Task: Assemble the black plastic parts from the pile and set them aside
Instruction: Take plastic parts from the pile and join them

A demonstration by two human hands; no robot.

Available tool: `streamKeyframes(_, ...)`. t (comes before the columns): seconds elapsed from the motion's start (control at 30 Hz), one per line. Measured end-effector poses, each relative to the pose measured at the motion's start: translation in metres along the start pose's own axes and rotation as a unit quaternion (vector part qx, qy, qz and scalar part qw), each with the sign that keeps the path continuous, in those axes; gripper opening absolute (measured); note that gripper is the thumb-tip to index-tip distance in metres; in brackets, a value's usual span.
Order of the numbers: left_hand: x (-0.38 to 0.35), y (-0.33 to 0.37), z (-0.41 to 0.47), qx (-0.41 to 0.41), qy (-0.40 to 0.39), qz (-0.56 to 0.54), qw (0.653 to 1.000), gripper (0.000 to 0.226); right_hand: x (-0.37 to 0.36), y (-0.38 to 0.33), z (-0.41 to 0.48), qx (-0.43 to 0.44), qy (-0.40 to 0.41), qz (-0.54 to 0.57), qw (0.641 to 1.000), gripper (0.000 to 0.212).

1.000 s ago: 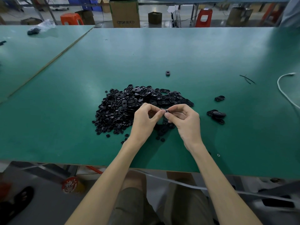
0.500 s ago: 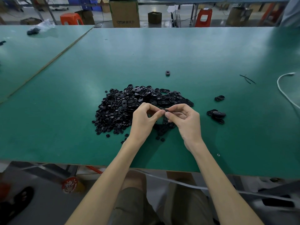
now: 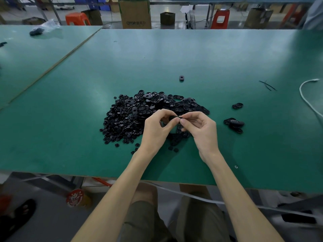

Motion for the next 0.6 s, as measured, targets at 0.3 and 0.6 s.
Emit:
streamKeyframes(0.3,0.0090,0.0036,0.0010,0.000,0.041,-0.029,0.999,0.015,-0.0062,0.0016,-0.0020,0.016,-0.030,-0.054,0.998,0.020)
streamKeyframes(0.6,0.0016,0.0010,0.0014,0.007,0.005,-0.029,1.000,0.023,-0.0072,0.0044,-0.0025,0.020,-0.041,-0.099,0.994,0.013)
Point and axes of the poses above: each hand's wrist, its own z-axis towards the middle knuckle, its own x-axis out of the back of the hand, y = z × x, the point moved 10 cm from there along z, towards the middle knuckle, and after that the axes turned 14 degrees about y, right-handed, at the moved point
